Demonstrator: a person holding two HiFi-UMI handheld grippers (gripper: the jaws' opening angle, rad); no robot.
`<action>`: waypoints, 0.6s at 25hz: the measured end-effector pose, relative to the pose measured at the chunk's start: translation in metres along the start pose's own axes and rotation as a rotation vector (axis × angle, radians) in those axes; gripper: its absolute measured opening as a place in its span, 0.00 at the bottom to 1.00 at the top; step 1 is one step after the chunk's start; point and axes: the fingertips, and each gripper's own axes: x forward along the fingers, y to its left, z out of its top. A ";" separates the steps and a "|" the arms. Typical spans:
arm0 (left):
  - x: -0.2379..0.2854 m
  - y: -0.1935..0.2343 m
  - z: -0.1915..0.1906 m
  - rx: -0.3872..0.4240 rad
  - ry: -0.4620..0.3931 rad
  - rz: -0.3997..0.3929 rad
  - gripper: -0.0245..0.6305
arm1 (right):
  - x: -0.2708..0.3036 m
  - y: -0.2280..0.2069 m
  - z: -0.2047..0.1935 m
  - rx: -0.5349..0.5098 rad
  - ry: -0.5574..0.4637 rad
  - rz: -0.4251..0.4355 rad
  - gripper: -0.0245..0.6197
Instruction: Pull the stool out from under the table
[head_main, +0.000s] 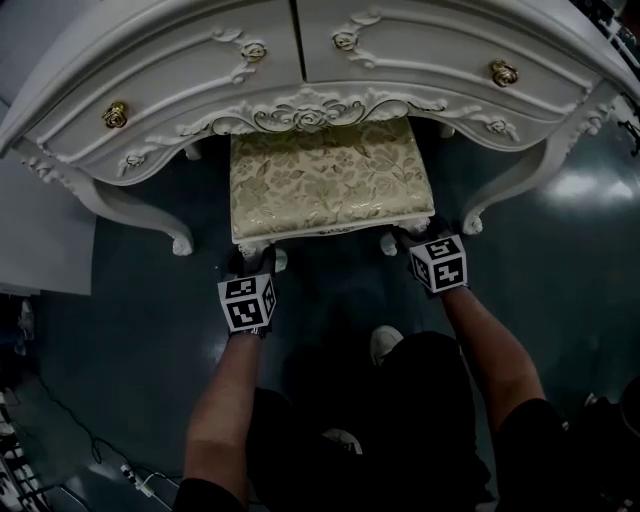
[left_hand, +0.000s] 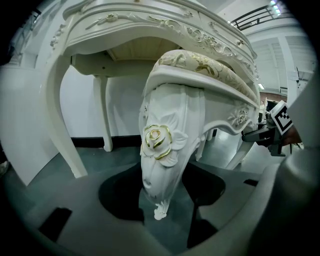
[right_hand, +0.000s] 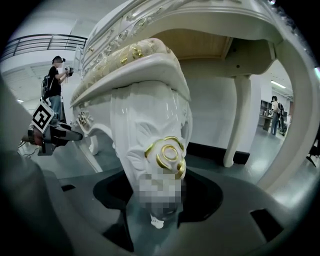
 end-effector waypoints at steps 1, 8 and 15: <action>-0.003 -0.001 -0.002 0.000 0.001 -0.002 0.41 | -0.003 0.001 -0.002 -0.001 0.002 0.001 0.46; -0.021 -0.008 -0.013 0.000 0.008 -0.015 0.41 | -0.021 0.011 -0.014 0.002 0.022 0.000 0.46; -0.040 -0.013 -0.026 0.004 0.016 -0.025 0.41 | -0.041 0.026 -0.026 -0.006 0.028 0.017 0.46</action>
